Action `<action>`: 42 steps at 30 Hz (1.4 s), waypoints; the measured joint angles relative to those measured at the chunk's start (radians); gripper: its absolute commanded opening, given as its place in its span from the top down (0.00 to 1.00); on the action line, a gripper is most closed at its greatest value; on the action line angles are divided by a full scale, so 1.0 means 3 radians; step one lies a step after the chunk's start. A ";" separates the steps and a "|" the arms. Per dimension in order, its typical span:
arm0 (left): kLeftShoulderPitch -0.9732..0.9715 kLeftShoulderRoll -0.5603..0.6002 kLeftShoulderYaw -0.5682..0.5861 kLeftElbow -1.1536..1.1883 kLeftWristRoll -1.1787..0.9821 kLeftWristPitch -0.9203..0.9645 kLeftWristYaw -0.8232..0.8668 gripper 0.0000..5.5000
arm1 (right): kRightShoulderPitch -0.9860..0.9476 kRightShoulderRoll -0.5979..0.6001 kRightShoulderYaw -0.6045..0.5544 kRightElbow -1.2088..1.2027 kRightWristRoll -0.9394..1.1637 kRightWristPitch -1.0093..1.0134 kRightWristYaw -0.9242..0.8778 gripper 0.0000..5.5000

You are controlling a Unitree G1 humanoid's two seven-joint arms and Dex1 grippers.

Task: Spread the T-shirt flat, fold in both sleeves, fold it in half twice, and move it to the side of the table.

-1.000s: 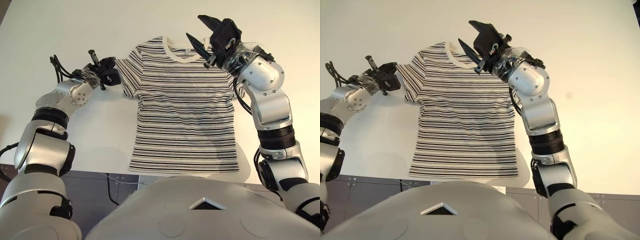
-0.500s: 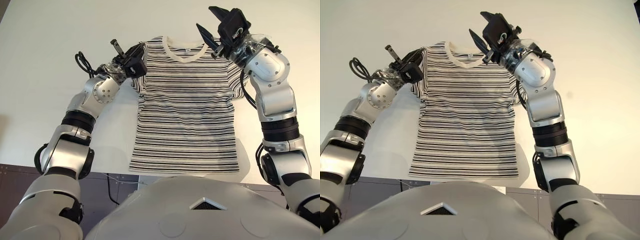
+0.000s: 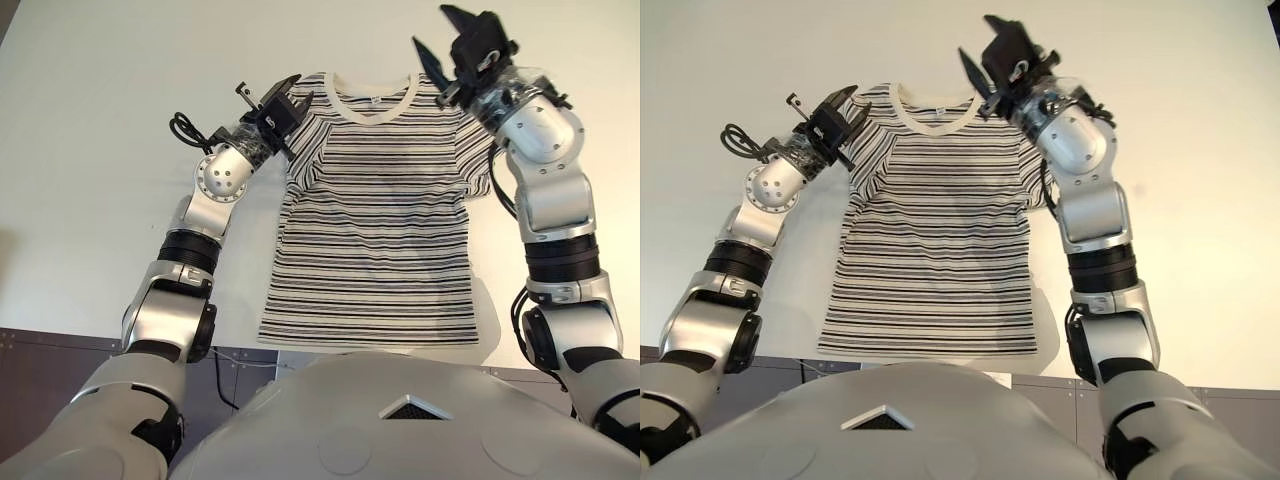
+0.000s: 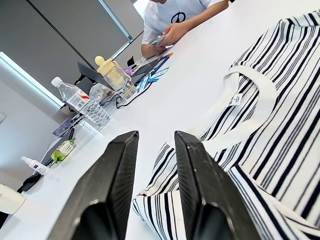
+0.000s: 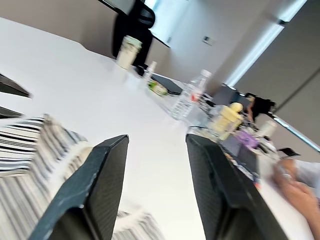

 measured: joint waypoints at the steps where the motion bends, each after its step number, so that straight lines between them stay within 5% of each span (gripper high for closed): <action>1: 0.0112 0.0025 0.0081 -0.0186 -0.0053 0.0066 0.0003 0.76 | -0.0037 -0.0258 -0.0022 0.0248 -0.0333 -0.0168 -0.0227 0.61; 4: 0.0261 0.0052 0.0655 -0.0723 -0.0467 0.0555 0.0229 0.76 | -0.0200 -0.1217 0.0394 0.1393 -0.1400 -0.0956 -0.0786 0.61; 8: 0.0324 -0.0090 0.1061 -0.1156 -0.0800 0.1019 0.0495 0.76 | -0.0264 -0.1566 0.0926 0.2353 -0.2086 -0.1577 -0.1089 0.61; 17: 0.0643 -0.0243 0.1009 -0.1498 -0.0617 0.1183 0.0614 0.76 | -0.0632 -0.1388 0.1499 0.3257 -0.2473 -0.2224 -0.1725 0.61; 29: 0.0731 -0.0254 0.1011 -0.1577 -0.0547 0.1224 0.0575 0.76 | -0.0694 -0.1372 0.1532 0.3173 -0.2271 -0.2729 -0.1459 0.61; 38: 0.0731 -0.0264 0.1013 -0.1554 -0.0540 0.1223 0.0575 0.75 | -0.0648 -0.1314 0.1477 0.3226 -0.2146 -0.2501 -0.1378 0.94; 42: 0.0731 -0.0285 0.1013 -0.1539 -0.0515 0.1216 0.0576 0.75 | -0.0642 -0.1314 0.1438 0.3193 -0.2100 -0.2464 -0.1358 0.98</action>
